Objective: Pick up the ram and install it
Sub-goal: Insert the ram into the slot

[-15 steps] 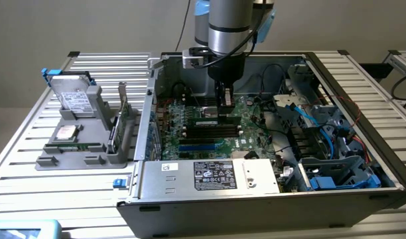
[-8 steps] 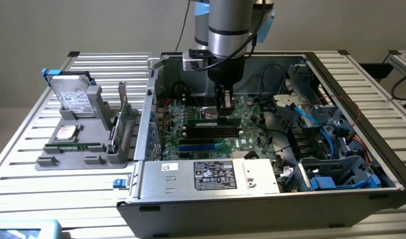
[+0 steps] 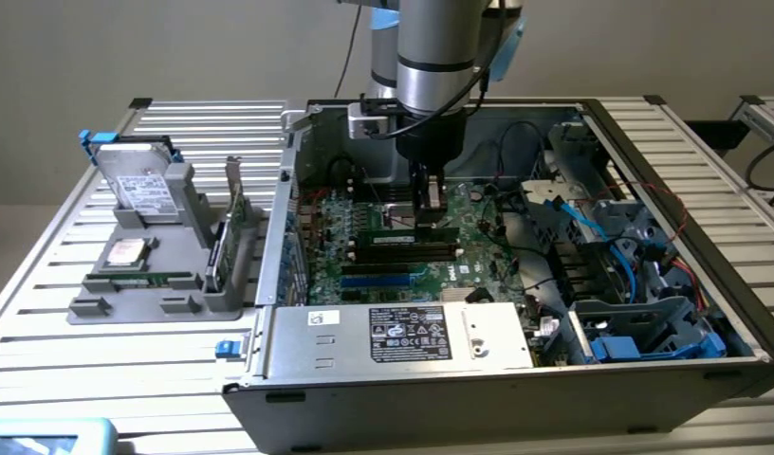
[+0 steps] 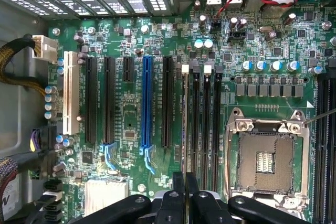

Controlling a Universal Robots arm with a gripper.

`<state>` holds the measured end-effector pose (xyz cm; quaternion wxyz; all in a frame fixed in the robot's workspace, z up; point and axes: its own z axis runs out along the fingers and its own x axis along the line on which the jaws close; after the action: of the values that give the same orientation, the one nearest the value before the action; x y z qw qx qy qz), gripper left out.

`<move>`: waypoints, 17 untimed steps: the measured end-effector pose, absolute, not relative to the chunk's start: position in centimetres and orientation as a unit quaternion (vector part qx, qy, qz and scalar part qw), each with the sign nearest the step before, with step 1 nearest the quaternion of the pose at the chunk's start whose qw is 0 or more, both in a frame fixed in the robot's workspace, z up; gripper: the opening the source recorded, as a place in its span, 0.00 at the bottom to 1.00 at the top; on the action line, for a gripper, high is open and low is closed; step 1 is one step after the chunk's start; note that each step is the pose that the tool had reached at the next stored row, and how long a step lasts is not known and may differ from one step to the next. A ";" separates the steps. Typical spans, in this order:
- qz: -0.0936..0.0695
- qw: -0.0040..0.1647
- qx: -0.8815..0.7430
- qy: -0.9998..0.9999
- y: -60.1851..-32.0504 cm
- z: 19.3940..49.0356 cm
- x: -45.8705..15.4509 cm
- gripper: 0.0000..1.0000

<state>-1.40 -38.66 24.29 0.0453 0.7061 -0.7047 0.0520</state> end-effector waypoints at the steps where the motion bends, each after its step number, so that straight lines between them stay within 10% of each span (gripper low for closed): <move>1: 0.052 0.045 0.706 -0.705 -38.7 24.3 -1.4 0.13; 17: 0.052 0.045 0.706 -0.704 -38.7 23.4 -1.5 0.13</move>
<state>-1.50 -38.68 23.44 0.0453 0.7064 -0.7044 0.0520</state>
